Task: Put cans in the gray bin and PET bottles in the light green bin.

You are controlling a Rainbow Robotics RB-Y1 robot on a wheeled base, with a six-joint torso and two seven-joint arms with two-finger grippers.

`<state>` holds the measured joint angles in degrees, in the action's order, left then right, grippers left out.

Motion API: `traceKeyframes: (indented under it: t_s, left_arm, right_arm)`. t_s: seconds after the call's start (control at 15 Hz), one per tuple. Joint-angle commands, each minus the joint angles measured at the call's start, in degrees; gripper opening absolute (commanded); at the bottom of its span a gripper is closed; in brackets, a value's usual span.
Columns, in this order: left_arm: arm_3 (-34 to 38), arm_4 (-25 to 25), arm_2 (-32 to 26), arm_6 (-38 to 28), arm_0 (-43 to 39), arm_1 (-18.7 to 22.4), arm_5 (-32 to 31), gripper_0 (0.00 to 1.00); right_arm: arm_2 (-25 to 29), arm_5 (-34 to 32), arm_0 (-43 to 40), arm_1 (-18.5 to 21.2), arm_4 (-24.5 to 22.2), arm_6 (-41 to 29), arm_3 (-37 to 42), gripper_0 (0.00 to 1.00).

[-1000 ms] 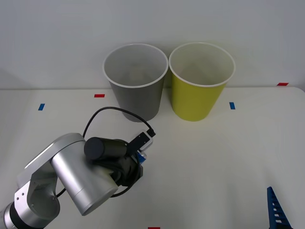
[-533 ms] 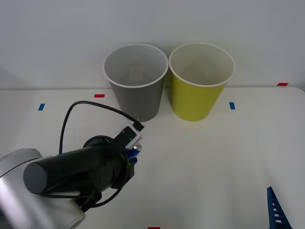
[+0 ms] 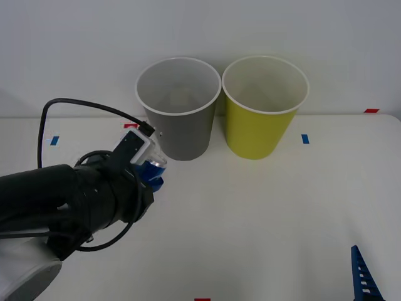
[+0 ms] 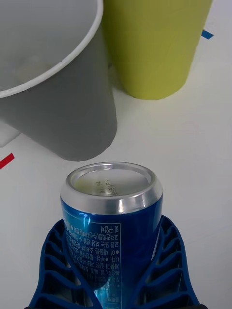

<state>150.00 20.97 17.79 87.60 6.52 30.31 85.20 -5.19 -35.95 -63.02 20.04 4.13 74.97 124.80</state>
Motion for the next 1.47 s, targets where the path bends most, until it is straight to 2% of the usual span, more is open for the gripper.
traceKeyframes:
  t_s: [0.07,0.33,0.47,0.73,1.07,1.27,1.47]
  left_arm:
    - [0.0,5.3,-6.4,0.1,0.0,-0.4,0.0,0.0]
    - [0.0,13.6,-17.9,0.3,0.3,-5.2,-0.3,0.0]
    - [0.0,17.3,-23.4,0.3,2.0,-7.3,-2.5,0.0]
    - [0.0,21.5,-28.5,0.1,8.8,-7.8,-2.7,0.0]
    - [0.0,31.5,-36.2,0.5,14.8,-12.0,-1.5,0.0]
    - [0.0,30.8,-37.6,2.3,20.5,-14.0,-1.2,0.0]
    - [-2.8,26.6,-34.9,7.7,23.8,-15.0,-2.3,0.0]
  right_arm:
    - [0.0,0.0,0.0,0.0,0.0,0.0,0.0,1.0]
    - [0.0,0.0,0.0,0.0,0.0,0.0,0.0,1.0]
    - [0.0,0.0,0.0,0.0,0.0,0.0,0.0,1.0]
    - [0.0,0.0,0.0,0.0,0.0,0.0,0.0,1.0]
    - [0.0,0.0,0.0,0.0,0.0,0.0,0.0,1.0]
    - [0.0,0.0,0.0,0.0,0.0,0.0,0.0,1.0]
    - [0.0,0.0,0.0,0.0,0.0,0.0,0.0,1.0]
